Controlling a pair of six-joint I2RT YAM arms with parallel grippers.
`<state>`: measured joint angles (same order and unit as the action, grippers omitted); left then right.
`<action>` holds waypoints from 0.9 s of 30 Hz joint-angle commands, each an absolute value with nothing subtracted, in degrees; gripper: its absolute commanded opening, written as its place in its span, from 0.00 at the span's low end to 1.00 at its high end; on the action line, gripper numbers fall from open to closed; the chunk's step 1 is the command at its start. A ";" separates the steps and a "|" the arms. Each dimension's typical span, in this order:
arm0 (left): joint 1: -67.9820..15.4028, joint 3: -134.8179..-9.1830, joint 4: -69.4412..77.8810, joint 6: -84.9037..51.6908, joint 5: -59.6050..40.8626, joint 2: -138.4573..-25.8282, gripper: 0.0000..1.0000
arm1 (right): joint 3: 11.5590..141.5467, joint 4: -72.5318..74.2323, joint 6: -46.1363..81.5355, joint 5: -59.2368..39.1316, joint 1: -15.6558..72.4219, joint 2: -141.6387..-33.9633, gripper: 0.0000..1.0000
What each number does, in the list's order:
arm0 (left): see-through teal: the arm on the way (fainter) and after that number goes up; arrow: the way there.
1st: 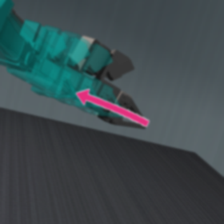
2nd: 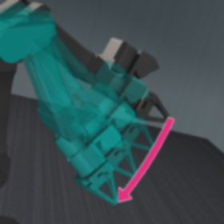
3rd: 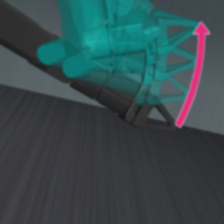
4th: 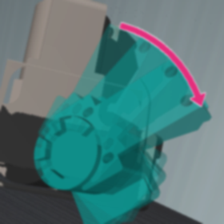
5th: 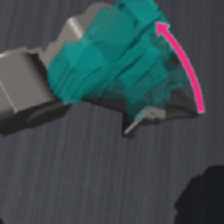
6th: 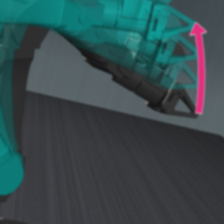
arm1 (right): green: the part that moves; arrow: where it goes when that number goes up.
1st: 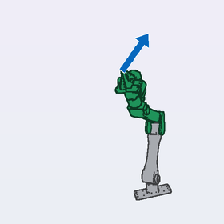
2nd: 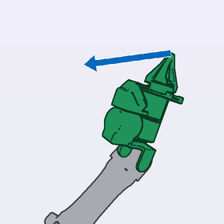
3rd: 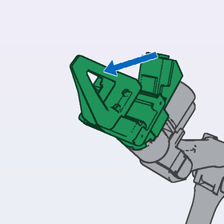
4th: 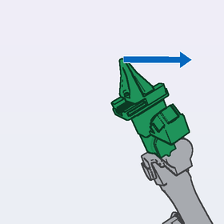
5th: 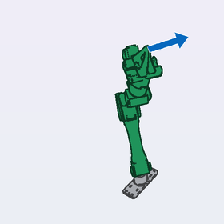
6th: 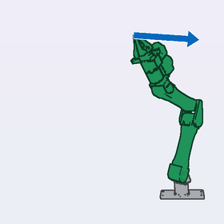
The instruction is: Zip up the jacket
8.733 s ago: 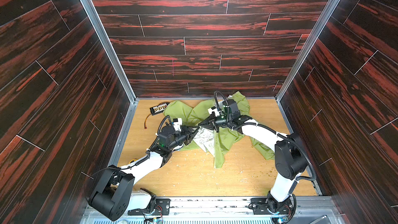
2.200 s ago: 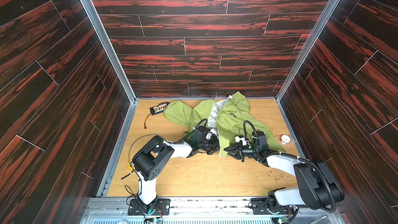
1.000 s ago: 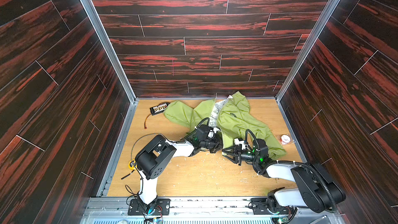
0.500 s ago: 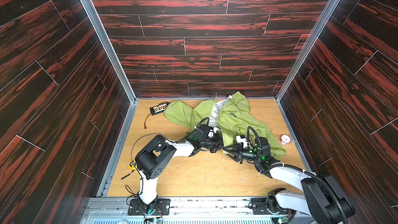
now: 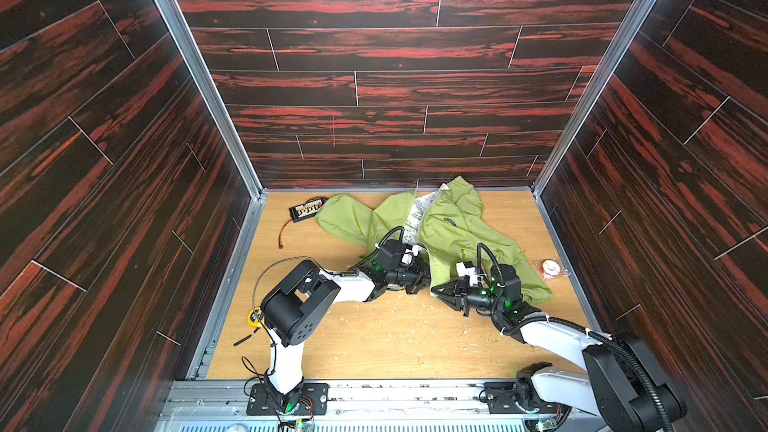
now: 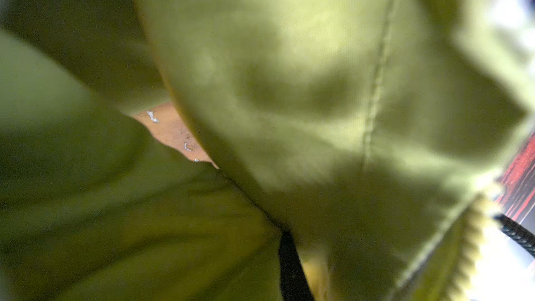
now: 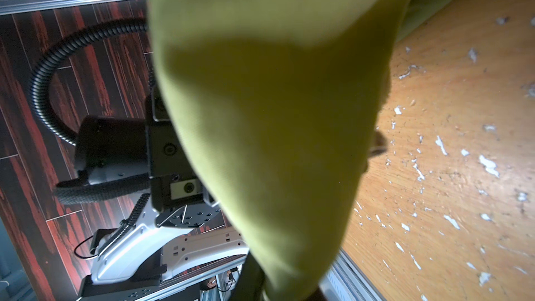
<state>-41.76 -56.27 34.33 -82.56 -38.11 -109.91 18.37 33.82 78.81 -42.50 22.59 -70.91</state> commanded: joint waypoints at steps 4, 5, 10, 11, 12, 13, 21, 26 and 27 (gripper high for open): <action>-42.19 -55.84 36.30 -82.88 -38.76 -107.41 0.00 | 19.42 34.91 79.41 -42.23 22.59 -70.40 0.10; -42.19 -55.74 36.28 -82.79 -38.67 -107.26 0.00 | 19.42 35.14 79.52 -42.23 22.58 -70.40 0.08; -41.14 -53.07 36.06 -82.53 -38.02 -104.25 0.00 | 20.96 34.36 79.51 -42.69 22.59 -70.31 0.00; -40.64 -52.19 35.99 -82.46 -37.89 -103.10 0.00 | 21.59 33.66 79.29 -42.79 22.59 -70.24 0.00; -40.12 -51.15 35.51 -82.15 -37.65 -101.63 0.00 | 22.47 32.55 78.79 -42.78 22.51 -70.22 0.00; -39.53 -50.21 34.69 -81.69 -37.47 -100.72 0.00 | 23.23 31.32 78.36 -42.80 22.51 -70.14 0.00; -35.13 -46.10 21.16 -74.89 -36.17 -85.32 0.00 | 31.07 22.01 72.84 -41.50 22.42 -70.49 0.00; -33.60 -50.88 8.49 -67.43 -35.45 -81.02 0.00 | 37.57 13.43 66.07 -38.07 22.41 -71.85 0.00; -33.34 -52.25 6.25 -66.04 -35.51 -80.70 0.00 | 39.56 11.87 63.81 -37.69 22.43 -72.51 0.00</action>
